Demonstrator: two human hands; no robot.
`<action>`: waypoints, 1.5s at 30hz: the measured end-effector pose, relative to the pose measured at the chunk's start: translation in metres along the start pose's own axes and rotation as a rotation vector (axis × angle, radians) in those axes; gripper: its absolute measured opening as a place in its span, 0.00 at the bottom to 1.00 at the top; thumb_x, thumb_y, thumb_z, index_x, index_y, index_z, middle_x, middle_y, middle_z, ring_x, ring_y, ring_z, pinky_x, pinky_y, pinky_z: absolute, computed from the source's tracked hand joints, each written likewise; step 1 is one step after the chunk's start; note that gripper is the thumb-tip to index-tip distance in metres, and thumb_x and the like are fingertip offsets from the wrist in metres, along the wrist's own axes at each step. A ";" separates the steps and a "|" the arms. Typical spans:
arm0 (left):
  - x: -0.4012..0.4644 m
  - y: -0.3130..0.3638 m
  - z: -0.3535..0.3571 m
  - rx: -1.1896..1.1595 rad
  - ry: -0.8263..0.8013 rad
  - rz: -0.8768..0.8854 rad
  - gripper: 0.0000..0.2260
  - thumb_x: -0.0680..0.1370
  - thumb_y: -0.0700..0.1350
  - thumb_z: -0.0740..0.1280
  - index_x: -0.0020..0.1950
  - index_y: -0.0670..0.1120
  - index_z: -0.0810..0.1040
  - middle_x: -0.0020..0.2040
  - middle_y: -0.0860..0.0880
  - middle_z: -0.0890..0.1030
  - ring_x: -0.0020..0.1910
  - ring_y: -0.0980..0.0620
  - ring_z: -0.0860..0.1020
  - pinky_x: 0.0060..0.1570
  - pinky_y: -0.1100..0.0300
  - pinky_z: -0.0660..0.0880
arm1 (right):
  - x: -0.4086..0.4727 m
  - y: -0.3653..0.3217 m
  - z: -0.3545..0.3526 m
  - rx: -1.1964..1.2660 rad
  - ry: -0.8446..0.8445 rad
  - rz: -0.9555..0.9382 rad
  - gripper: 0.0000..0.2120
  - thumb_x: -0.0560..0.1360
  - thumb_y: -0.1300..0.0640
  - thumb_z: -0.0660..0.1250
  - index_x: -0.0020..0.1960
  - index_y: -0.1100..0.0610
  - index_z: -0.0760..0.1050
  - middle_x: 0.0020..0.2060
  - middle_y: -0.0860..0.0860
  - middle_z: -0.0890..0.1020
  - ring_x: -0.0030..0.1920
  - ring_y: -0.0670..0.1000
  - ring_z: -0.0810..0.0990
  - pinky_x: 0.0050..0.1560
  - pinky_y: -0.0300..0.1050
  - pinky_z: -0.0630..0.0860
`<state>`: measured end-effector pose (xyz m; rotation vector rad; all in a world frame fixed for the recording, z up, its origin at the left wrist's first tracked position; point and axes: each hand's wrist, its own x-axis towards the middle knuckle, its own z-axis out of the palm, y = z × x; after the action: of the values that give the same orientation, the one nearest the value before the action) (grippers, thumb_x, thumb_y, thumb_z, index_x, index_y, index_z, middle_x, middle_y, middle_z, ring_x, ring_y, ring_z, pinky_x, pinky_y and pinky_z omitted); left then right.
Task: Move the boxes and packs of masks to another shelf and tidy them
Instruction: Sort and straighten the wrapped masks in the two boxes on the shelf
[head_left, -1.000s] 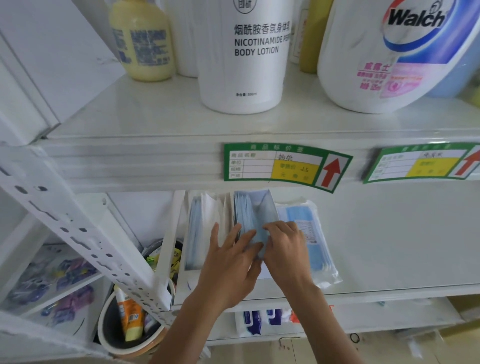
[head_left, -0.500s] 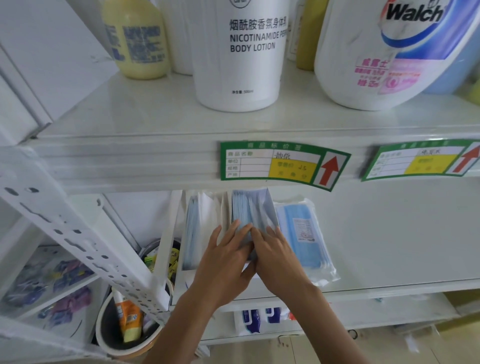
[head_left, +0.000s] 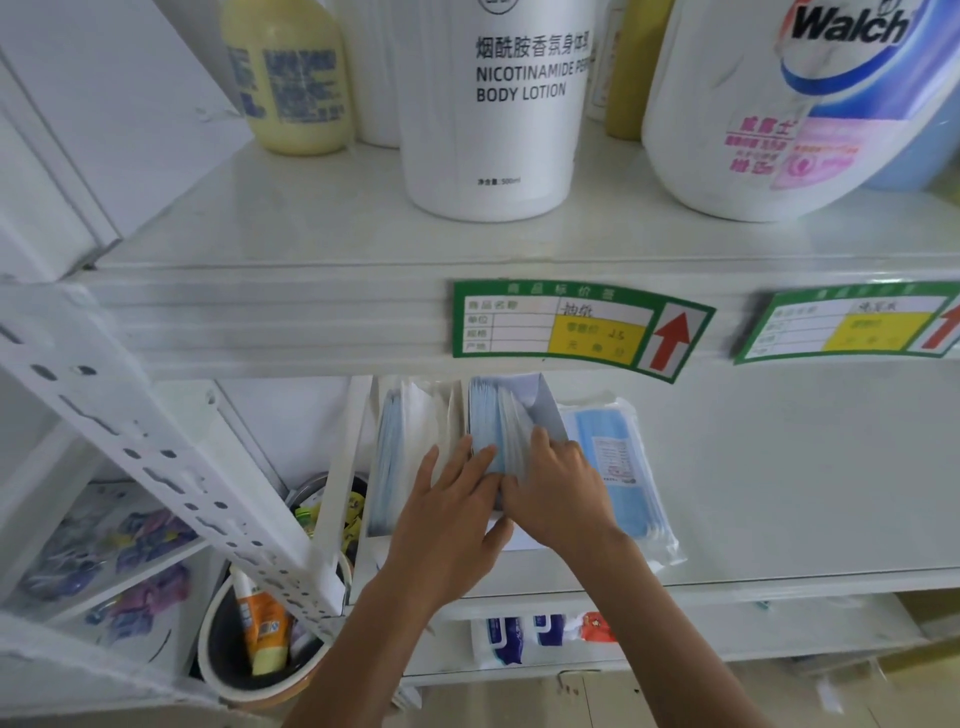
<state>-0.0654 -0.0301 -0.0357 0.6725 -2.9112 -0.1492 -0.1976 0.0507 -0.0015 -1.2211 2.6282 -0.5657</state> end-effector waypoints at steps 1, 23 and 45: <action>0.000 0.000 0.000 -0.003 0.005 -0.005 0.21 0.83 0.60 0.54 0.72 0.55 0.74 0.81 0.51 0.64 0.83 0.48 0.53 0.81 0.43 0.48 | 0.001 0.000 0.001 0.003 -0.003 -0.009 0.18 0.74 0.47 0.62 0.59 0.55 0.65 0.46 0.52 0.75 0.51 0.56 0.77 0.42 0.49 0.73; -0.001 0.004 -0.001 -0.026 -0.009 0.030 0.23 0.85 0.59 0.52 0.80 0.58 0.59 0.82 0.50 0.61 0.82 0.45 0.54 0.81 0.45 0.45 | 0.021 0.015 -0.012 0.085 -0.002 0.016 0.09 0.79 0.63 0.60 0.55 0.56 0.77 0.45 0.54 0.79 0.41 0.53 0.77 0.37 0.45 0.76; -0.020 -0.016 -0.020 0.030 0.086 -0.224 0.25 0.79 0.55 0.45 0.56 0.50 0.80 0.52 0.50 0.80 0.61 0.48 0.77 0.79 0.39 0.53 | -0.003 -0.046 -0.068 0.167 0.548 -0.179 0.14 0.70 0.70 0.67 0.52 0.61 0.85 0.50 0.56 0.87 0.47 0.59 0.85 0.47 0.41 0.75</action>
<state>-0.0378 -0.0366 -0.0204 0.9838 -2.7544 -0.0991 -0.1855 0.0434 0.0791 -1.4163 2.8180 -1.2877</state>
